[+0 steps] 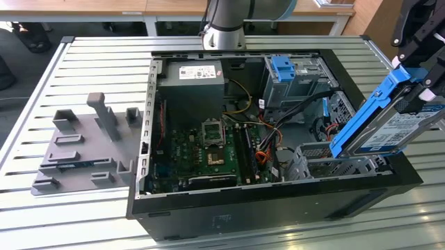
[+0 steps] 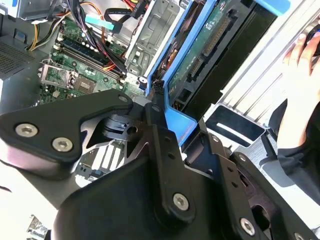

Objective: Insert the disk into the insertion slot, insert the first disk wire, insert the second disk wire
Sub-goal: 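Insert the disk into the insertion slot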

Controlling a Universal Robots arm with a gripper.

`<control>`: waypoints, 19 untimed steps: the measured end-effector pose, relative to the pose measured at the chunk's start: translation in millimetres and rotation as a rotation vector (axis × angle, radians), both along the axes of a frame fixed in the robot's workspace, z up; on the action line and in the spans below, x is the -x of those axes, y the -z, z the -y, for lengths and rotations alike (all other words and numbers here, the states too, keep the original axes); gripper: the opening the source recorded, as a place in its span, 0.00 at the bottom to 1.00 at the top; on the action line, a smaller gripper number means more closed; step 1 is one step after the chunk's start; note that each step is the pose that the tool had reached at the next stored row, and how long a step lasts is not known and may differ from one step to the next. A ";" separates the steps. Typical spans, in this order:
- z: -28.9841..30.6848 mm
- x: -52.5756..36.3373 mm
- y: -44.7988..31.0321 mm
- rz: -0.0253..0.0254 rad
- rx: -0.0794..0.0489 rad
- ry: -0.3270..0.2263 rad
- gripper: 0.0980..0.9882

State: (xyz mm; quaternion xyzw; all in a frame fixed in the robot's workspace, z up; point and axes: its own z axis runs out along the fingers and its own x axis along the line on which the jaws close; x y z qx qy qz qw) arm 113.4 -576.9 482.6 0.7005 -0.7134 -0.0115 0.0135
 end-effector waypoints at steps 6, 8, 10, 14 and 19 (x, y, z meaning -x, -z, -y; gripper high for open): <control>0.1 4.7 0.2 0.0180 0.000 0.000 0.30; 0.0 6.1 0.4 0.0188 0.000 0.000 0.30; -0.3 7.3 0.6 0.0191 0.000 0.000 0.30; -1.5 8.9 1.5 0.0193 -0.003 0.000 0.30; -4.0 10.9 2.7 0.0200 -0.005 0.000 0.30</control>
